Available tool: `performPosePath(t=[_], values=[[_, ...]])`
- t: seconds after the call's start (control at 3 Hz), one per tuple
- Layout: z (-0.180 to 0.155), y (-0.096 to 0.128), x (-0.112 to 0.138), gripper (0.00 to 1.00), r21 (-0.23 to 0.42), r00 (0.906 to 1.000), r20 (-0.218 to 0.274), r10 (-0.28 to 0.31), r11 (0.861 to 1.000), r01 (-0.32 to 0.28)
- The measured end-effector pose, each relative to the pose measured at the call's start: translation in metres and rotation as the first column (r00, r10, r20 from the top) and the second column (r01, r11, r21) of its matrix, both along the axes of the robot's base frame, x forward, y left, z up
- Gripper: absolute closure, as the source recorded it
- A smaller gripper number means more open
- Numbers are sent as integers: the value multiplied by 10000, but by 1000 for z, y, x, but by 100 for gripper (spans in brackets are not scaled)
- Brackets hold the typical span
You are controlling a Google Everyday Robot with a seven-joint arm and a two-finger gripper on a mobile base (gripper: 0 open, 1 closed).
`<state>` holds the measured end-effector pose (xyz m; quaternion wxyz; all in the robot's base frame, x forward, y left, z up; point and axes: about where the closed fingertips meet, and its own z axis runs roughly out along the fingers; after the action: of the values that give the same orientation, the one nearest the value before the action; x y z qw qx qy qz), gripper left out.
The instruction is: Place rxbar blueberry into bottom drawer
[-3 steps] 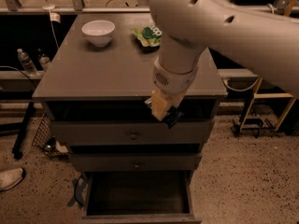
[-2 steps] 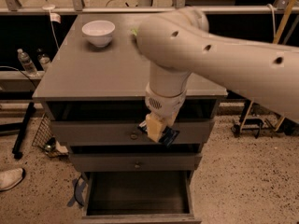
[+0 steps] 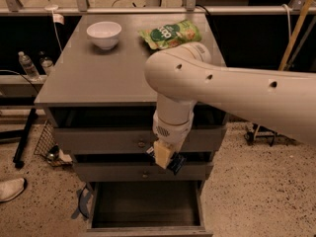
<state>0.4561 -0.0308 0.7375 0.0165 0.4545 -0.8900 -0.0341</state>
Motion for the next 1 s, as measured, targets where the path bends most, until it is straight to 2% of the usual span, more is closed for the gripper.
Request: performPosePath(t=[0.67, 1.0], values=[[-65, -2, -2, 100, 776, 9954, 333, 899, 9927, -923], [-105, -7, -4, 100, 1133, 9969, 277, 739, 9906, -766]])
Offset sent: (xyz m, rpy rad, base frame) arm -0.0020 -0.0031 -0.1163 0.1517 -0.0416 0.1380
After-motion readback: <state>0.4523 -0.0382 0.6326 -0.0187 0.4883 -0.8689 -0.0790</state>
